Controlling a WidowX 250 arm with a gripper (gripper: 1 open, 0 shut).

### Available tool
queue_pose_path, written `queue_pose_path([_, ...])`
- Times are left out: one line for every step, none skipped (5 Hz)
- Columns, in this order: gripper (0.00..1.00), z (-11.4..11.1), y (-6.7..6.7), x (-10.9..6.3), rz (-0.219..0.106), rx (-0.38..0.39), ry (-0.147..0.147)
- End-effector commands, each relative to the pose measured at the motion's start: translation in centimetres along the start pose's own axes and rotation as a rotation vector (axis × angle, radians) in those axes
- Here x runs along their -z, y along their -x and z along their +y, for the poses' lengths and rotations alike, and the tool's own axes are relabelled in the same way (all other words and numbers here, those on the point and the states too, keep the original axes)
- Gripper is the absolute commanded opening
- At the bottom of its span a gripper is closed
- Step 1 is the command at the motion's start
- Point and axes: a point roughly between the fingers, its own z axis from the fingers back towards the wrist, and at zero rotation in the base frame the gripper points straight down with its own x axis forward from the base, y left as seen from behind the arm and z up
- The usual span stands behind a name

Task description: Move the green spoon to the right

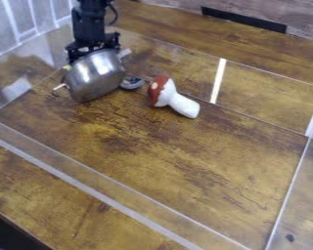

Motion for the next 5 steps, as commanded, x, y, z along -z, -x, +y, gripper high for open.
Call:
queue_pose_path([0.00,0.9,-0.7,-1.9,0.025,0.038,0.041])
queue_pose_path([0.00,1.2,-0.8,-2.3,0.079,0.044,0.039])
queue_pose_path([0.00,1.2,-0.8,-3.1,0.076,0.063,0.030])
queue_pose_path([0.00,1.4,-0.8,-3.1,0.082,0.028,0.026])
queue_pose_path([0.00,1.7,-0.8,-3.0,0.088,-0.006,0.022])
